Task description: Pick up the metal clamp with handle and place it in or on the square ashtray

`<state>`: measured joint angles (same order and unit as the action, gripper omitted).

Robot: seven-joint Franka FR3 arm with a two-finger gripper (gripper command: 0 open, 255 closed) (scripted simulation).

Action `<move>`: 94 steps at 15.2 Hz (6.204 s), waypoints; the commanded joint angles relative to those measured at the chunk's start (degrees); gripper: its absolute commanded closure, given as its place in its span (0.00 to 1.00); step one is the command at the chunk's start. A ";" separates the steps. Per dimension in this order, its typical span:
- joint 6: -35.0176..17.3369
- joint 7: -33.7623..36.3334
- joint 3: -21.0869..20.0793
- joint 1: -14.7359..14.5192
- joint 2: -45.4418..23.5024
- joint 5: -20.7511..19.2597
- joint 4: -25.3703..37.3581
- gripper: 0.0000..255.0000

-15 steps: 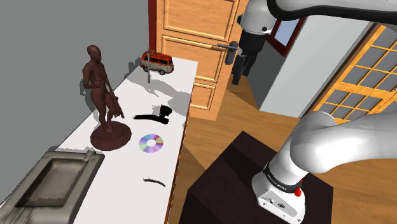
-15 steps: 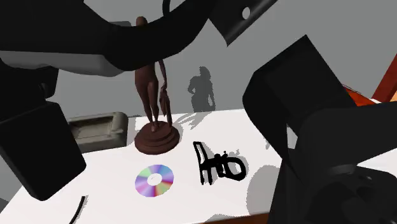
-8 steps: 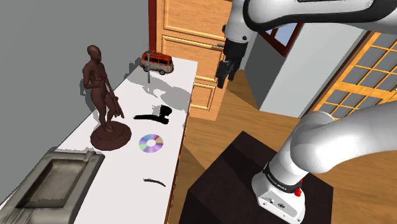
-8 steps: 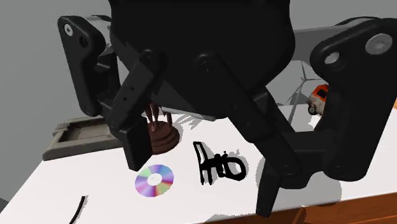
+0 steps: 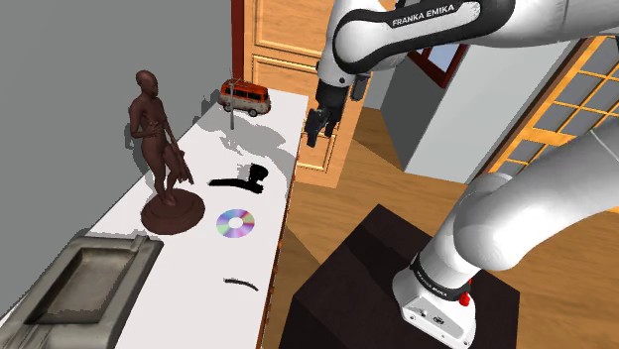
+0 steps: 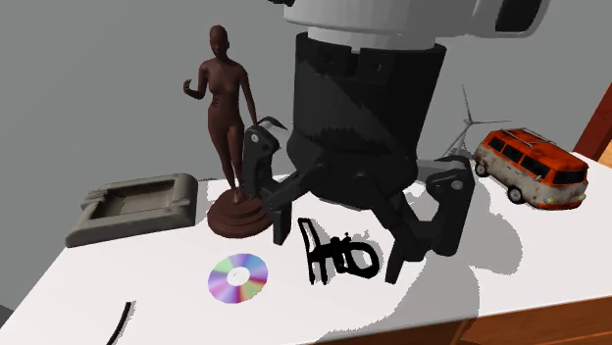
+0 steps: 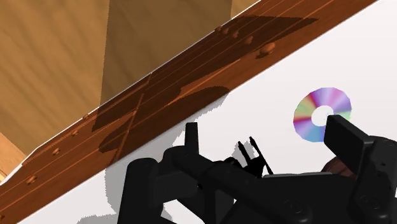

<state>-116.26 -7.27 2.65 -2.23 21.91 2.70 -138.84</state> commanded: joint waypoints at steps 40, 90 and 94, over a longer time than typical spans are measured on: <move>-19.98 -13.51 -1.56 -0.86 -48.75 18.57 29.33 1.00; -9.76 21.04 -8.99 -19.66 -39.30 9.59 37.35 1.00; -8.98 26.57 -10.11 -23.17 -41.93 7.87 41.74 1.00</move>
<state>-125.46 17.82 -7.18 -24.48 -19.50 11.01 -98.14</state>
